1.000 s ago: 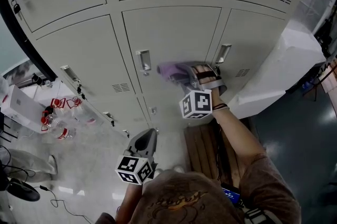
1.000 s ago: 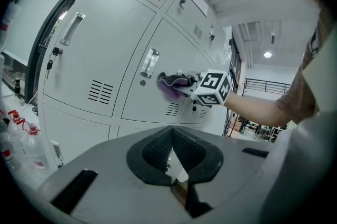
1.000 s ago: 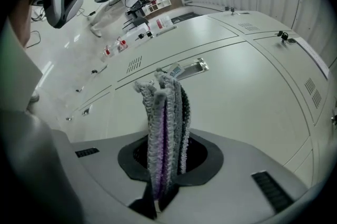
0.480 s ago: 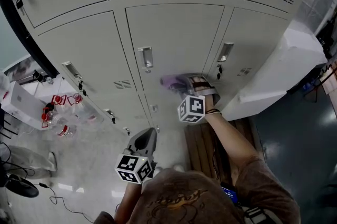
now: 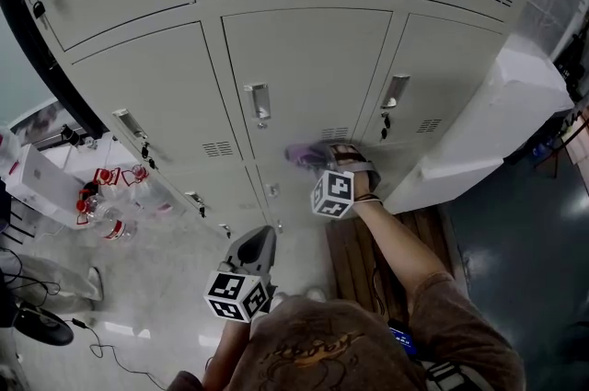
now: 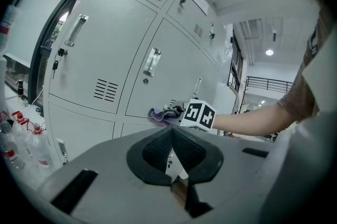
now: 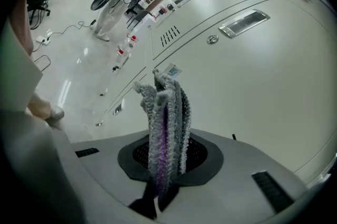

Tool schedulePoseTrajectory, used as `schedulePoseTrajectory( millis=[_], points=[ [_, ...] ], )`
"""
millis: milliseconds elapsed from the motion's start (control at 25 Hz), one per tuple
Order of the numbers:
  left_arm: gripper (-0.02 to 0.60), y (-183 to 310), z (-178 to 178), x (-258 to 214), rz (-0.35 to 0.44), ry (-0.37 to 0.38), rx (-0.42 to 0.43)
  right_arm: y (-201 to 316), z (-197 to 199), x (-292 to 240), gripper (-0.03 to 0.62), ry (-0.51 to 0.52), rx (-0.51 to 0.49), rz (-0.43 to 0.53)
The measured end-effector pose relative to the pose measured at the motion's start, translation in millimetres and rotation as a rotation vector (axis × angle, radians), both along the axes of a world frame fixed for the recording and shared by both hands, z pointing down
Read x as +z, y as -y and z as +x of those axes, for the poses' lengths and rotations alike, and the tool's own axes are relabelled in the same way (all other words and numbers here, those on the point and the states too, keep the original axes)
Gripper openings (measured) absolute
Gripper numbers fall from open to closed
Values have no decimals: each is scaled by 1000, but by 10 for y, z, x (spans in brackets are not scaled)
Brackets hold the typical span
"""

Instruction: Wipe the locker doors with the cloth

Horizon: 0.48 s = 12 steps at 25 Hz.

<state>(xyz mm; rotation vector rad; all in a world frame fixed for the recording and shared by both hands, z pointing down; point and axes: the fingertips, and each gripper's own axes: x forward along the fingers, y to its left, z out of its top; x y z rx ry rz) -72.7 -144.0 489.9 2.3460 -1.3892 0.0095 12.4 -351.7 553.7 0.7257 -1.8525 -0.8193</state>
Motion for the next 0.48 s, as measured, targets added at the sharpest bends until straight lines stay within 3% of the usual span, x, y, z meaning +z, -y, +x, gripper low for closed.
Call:
schedulePoseTrajectory(
  millis=[480],
  points=[
    [3,3,-56,21,-1,-14,-10,-382,7,-251,54,50,-41,-1]
  ],
)
